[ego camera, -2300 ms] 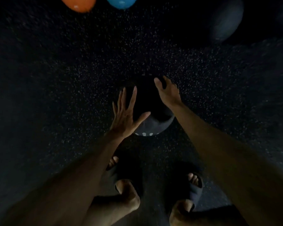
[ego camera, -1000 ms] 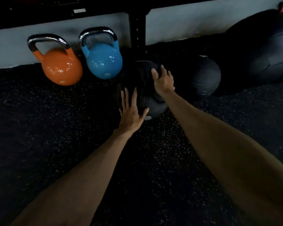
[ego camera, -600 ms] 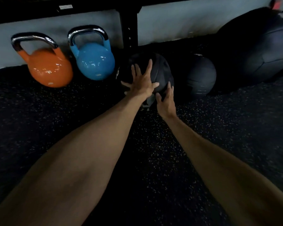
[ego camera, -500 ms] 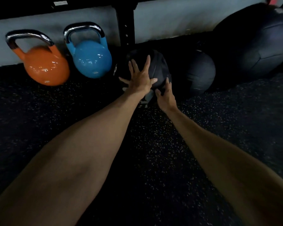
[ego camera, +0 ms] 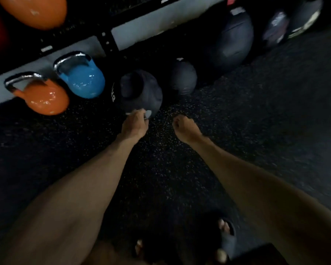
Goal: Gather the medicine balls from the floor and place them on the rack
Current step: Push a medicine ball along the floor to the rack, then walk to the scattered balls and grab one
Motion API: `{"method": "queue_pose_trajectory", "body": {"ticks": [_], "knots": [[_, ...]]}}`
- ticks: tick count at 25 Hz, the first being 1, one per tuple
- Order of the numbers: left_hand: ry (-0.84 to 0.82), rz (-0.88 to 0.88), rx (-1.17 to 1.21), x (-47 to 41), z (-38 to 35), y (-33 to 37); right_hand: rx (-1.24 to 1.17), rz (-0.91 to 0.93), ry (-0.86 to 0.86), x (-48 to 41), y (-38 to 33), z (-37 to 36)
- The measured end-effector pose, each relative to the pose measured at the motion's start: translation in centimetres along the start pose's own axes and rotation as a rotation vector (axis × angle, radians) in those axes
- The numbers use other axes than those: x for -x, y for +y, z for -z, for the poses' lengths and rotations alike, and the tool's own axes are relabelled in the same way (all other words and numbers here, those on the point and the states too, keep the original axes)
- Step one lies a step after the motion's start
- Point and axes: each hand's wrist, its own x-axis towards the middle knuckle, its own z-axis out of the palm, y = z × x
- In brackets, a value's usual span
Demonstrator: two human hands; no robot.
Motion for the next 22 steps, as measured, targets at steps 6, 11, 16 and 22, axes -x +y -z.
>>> {"method": "queue_pose_trajectory", "body": {"ticks": [6, 11, 16, 22], "knots": [[-0.428, -0.110, -0.146, 17.2, 14.1, 12.2, -0.016, -0.176, -0.126, 23.5, -3.1, 15.2], [-0.632, -0.443, -0.300, 28.4, 22.6, 21.8, -0.080, -0.376, -0.017, 42.2, -5.3, 22.0], [-0.781, -0.770, -0.498, 36.2, 22.9, 27.7, -0.167, -0.557, 0.105, 55.6, -4.4, 21.8], [-0.875, -1.061, -0.750, 44.8, 18.0, 36.4, -0.353, -0.799, 0.333, 66.6, 0.3, 20.3]]}}
